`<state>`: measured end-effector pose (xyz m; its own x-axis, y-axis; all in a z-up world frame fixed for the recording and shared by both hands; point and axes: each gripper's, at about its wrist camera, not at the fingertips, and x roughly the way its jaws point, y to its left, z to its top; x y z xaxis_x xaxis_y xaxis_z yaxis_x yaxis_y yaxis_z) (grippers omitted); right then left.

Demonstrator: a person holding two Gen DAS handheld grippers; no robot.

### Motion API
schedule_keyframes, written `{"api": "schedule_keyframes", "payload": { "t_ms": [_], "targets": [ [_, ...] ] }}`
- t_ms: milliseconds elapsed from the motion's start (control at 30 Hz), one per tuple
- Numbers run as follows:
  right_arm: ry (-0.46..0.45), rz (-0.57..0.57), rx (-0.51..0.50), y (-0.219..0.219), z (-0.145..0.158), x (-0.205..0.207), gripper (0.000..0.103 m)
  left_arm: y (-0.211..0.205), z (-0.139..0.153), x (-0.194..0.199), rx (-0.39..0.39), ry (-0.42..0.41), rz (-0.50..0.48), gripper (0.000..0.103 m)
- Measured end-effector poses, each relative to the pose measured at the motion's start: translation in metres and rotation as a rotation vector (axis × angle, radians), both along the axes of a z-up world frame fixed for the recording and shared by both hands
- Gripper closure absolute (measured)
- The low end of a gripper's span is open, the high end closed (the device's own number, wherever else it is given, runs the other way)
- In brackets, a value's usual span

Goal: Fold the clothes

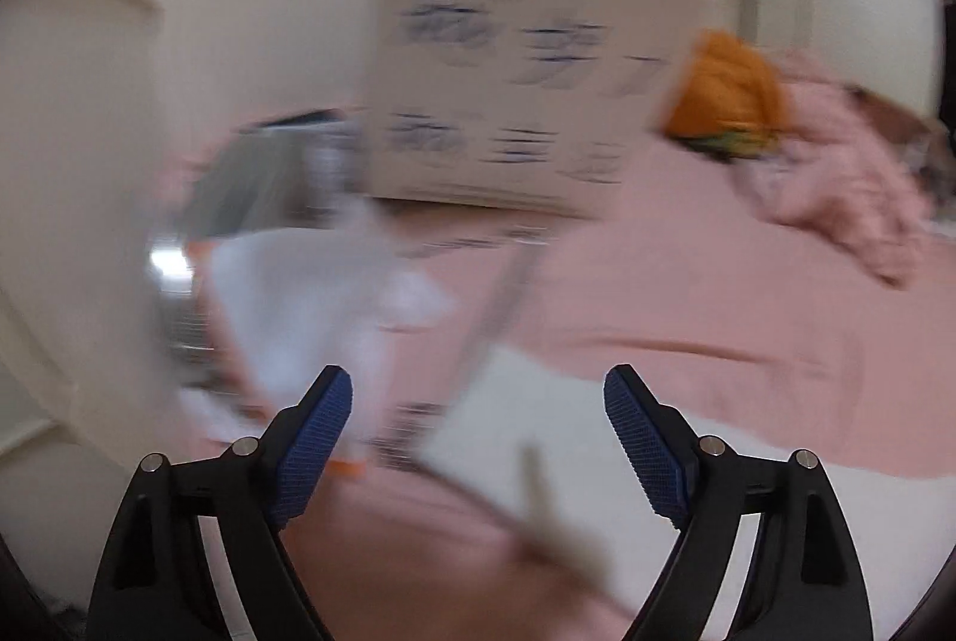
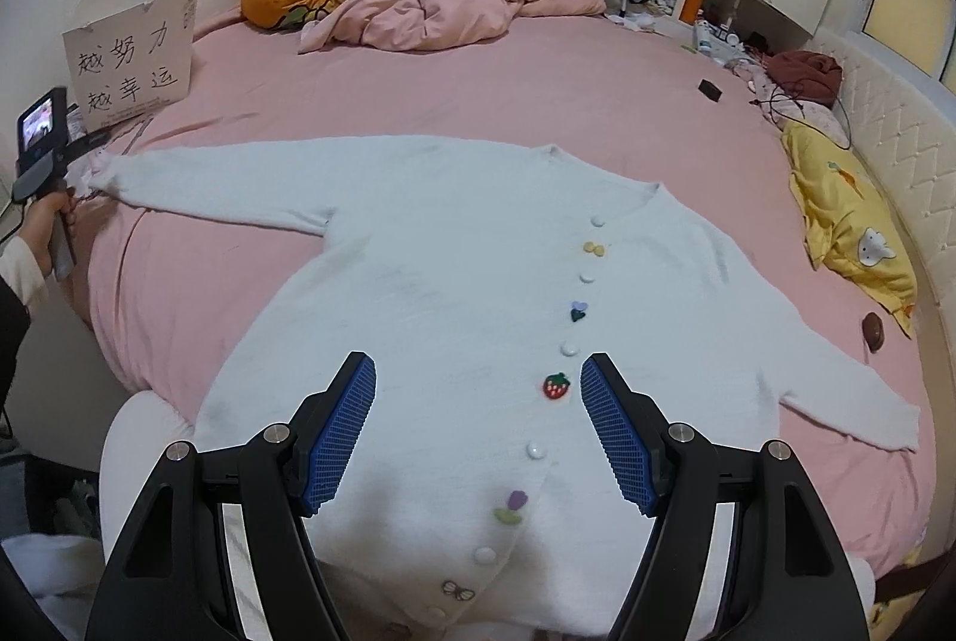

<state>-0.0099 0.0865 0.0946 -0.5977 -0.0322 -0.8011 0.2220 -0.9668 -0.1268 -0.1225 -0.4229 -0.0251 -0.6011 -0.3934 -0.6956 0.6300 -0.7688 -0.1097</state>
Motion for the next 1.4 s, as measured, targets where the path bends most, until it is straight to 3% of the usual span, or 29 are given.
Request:
{"api": "schedule_keyframes", "payload": {
  "t_ms": [100, 133, 167, 200, 233, 400, 467, 567, 667, 800, 900, 1000, 1100, 1233, 1300, 1400],
  "targets": [
    [-0.008, -0.006, -0.006, 0.0, -0.001, 0.0, 0.031, 0.016, -0.022, -0.019, 0.192, 0.035, -0.16, 0.012],
    [-0.008, -0.01, -0.006, 0.001, -0.001, 0.0, 0.031, 0.017, -0.033, -0.024, 0.216, 0.012, -0.168, 0.012],
    [-0.006, -0.015, -0.004, 0.002, 0.0, 0.0, 0.031, 0.015, -0.045, -0.028, 0.201, -0.044, -0.132, 0.015],
    [-0.004, -0.02, -0.004, 0.004, 0.001, 0.0, 0.031, 0.013, -0.052, -0.03, 0.177, -0.066, -0.116, 0.023],
    [-0.001, -0.027, -0.004, 0.006, 0.002, 0.0, 0.031, 0.011, -0.053, -0.028, 0.144, -0.056, -0.118, 0.024],
    [0.032, -0.103, 0.004, 0.023, 0.008, -0.001, 0.031, 0.005, -0.028, -0.02, -0.163, -0.234, 0.096, 0.024],
    [0.043, -0.145, 0.012, 0.03, 0.01, -0.003, 0.031, 0.006, -0.006, -0.004, -0.179, -0.203, 0.128, 0.024],
    [0.051, -0.177, -0.001, 0.041, 0.015, -0.002, 0.031, 0.028, 0.028, 0.019, -0.161, -0.155, 0.075, 0.024],
    [0.06, -0.198, -0.012, 0.051, 0.019, 0.003, 0.031, 0.085, 0.052, 0.028, -0.107, -0.189, -0.113, 0.021],
    [0.078, -0.229, -0.021, 0.066, 0.027, 0.017, 0.031, 0.194, 0.07, 0.052, -0.012, -0.249, -0.398, 0.015],
    [0.087, -0.252, -0.004, 0.08, 0.029, 0.033, 0.031, 0.287, 0.064, 0.088, 0.102, -0.285, -0.604, 0.015],
    [0.059, -0.262, -0.003, 0.095, 0.023, 0.05, 0.031, 0.359, 0.05, 0.12, 0.182, -0.343, -0.733, 0.015],
    [0.023, -0.282, -0.022, 0.109, 0.016, 0.067, 0.031, 0.416, 0.033, 0.153, 0.218, -0.405, -0.764, 0.015],
    [0.004, -0.297, -0.045, 0.125, 0.012, 0.086, 0.031, 0.458, 0.019, 0.191, 0.3, -0.408, -0.748, 0.015],
    [0.011, -0.297, -0.055, 0.129, 0.014, 0.092, 0.031, 0.478, 0.014, 0.201, 0.251, -0.475, -0.804, 0.015],
    [0.028, -0.306, -0.077, 0.135, 0.017, 0.098, 0.031, 0.479, 0.023, 0.204, 0.182, -0.464, -0.792, 0.015]
  ]
}}
